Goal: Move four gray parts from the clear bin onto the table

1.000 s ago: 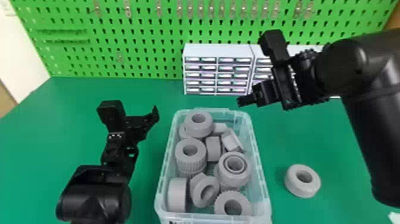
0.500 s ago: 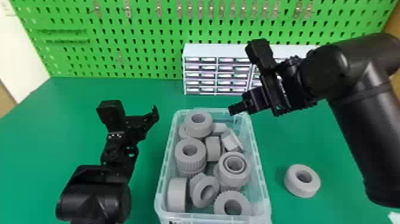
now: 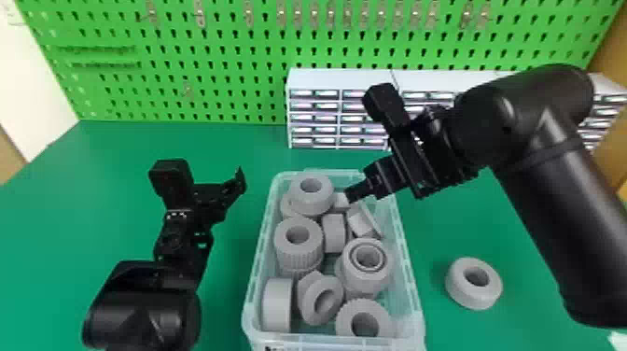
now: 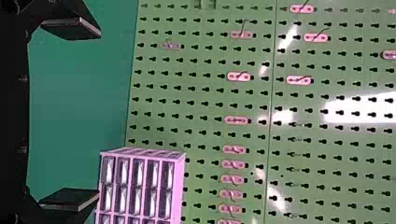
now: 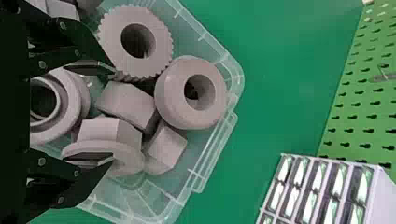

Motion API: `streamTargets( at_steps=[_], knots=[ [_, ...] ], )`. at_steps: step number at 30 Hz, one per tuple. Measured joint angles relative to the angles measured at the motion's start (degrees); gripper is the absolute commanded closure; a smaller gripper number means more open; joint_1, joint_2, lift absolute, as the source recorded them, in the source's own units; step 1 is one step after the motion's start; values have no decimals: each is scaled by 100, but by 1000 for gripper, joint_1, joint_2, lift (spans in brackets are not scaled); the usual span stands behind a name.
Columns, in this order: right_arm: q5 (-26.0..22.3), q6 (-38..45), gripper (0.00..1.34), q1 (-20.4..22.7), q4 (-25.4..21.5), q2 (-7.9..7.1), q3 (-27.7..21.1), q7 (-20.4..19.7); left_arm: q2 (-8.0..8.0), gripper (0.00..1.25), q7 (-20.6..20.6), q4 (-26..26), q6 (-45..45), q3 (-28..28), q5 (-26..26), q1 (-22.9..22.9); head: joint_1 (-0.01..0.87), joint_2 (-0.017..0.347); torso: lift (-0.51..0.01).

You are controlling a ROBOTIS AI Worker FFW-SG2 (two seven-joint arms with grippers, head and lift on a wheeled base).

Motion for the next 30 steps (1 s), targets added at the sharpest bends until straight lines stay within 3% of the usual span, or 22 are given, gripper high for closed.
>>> streamTargets(
  at_steps=[30],
  knots=[
    [-441, 32, 587, 49, 454, -77, 560, 0, 103, 88, 8, -5, 0, 17, -45, -125, 693, 72, -52]
  ],
)
